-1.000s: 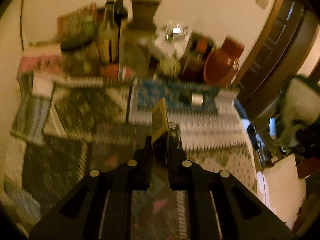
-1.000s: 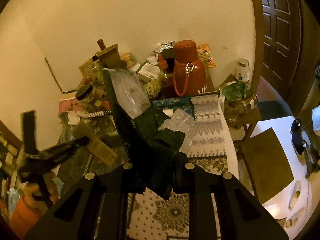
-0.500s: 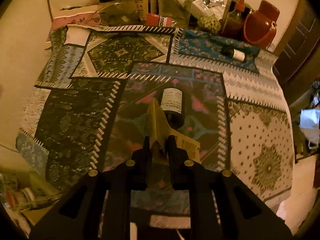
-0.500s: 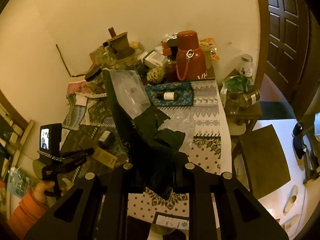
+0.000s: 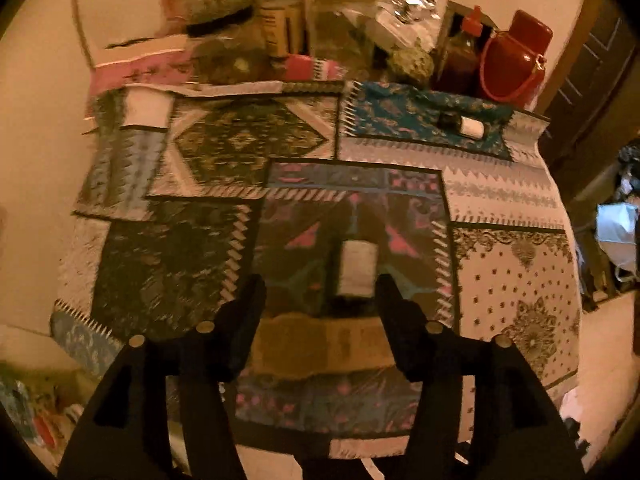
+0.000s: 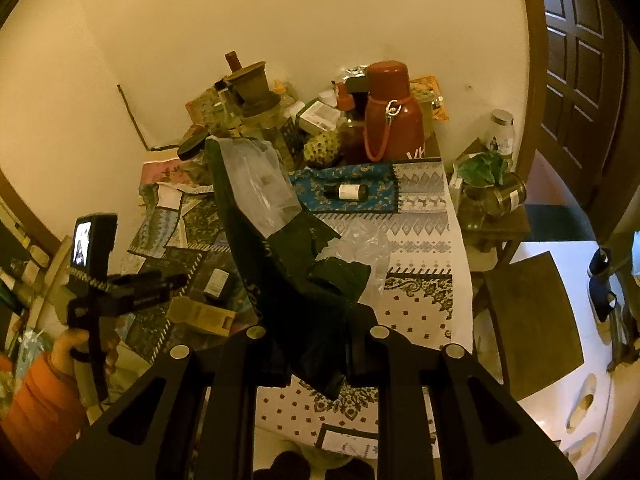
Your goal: Collect trash
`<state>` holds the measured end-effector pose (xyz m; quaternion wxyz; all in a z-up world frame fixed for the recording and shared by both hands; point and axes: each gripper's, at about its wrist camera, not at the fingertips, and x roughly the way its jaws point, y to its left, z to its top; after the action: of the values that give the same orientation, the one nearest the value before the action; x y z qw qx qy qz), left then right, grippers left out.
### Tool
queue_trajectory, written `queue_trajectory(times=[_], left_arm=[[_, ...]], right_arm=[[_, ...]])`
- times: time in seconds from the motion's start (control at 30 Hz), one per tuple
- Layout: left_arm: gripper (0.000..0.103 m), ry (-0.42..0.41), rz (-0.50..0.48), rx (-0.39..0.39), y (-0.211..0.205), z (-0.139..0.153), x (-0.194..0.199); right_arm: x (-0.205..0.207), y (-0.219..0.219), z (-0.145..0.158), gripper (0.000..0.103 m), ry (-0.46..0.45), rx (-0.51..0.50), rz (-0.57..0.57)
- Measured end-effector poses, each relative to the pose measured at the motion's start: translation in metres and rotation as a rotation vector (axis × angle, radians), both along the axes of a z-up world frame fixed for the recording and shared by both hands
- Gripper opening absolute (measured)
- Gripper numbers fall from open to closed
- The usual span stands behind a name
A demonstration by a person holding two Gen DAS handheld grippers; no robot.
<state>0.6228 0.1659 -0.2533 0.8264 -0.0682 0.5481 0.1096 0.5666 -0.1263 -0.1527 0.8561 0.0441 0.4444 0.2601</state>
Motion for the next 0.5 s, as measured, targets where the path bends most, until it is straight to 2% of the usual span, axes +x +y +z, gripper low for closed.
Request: queue_trajectory(times=[0.17, 0.3, 0.5], left_arm=[[0.057, 0.102, -0.073, -0.021, -0.012, -0.030, 0.030], [0.057, 0.187, -0.081, -0.022, -0.018, -0.057, 0.045], [0.042, 0.164, -0.093, 0.007, -0.026, -0.063, 0.057]], right_arm=[[0.004, 0.006, -0.009, 0.016, 0.023, -0.016, 0.012], [0.005, 0.007, -0.012, 0.016, 0.035, -0.013, 0.013], [0.006, 0.002, -0.014, 0.016, 0.037, -0.010, 0.025]])
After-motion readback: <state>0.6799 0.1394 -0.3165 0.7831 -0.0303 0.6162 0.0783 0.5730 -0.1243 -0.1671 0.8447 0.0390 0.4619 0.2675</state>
